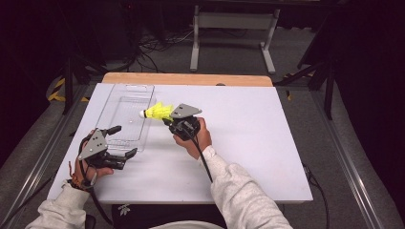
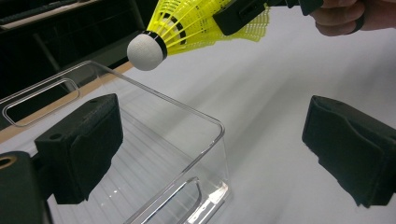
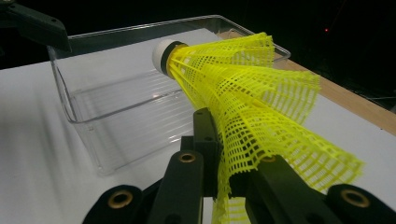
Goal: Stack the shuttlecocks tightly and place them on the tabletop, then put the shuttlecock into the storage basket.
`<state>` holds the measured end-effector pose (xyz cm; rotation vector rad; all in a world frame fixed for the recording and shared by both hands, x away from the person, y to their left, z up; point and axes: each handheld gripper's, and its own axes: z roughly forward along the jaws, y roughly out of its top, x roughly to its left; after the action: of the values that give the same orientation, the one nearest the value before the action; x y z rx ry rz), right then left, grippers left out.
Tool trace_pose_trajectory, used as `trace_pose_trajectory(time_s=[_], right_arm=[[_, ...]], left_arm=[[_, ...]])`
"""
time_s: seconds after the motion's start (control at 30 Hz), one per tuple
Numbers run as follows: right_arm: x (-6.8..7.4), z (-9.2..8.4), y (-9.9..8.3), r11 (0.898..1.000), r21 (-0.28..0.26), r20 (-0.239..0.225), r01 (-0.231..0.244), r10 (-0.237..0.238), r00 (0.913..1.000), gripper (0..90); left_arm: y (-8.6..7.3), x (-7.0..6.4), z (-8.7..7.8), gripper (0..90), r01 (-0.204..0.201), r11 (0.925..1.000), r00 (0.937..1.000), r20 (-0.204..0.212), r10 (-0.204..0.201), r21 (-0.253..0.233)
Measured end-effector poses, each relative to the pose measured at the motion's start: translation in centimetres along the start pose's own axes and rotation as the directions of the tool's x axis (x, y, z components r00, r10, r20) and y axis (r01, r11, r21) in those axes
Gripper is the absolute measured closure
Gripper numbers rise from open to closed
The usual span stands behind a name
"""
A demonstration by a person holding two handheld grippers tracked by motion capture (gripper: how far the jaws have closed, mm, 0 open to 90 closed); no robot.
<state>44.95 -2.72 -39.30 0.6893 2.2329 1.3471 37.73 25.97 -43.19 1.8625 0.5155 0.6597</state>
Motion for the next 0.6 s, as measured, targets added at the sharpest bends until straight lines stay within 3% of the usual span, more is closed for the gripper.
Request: trace_pose_trajectory(time_s=[0.6], right_arm=[[2.0,2.2,0.8,0.999,0.016,-0.082,0.049,-0.048,0.9955,87.3]], left_arm=[[-0.4,0.4,-1.2,5.7,0.012,0.9999,0.9992,-0.038,-0.012,0.006]])
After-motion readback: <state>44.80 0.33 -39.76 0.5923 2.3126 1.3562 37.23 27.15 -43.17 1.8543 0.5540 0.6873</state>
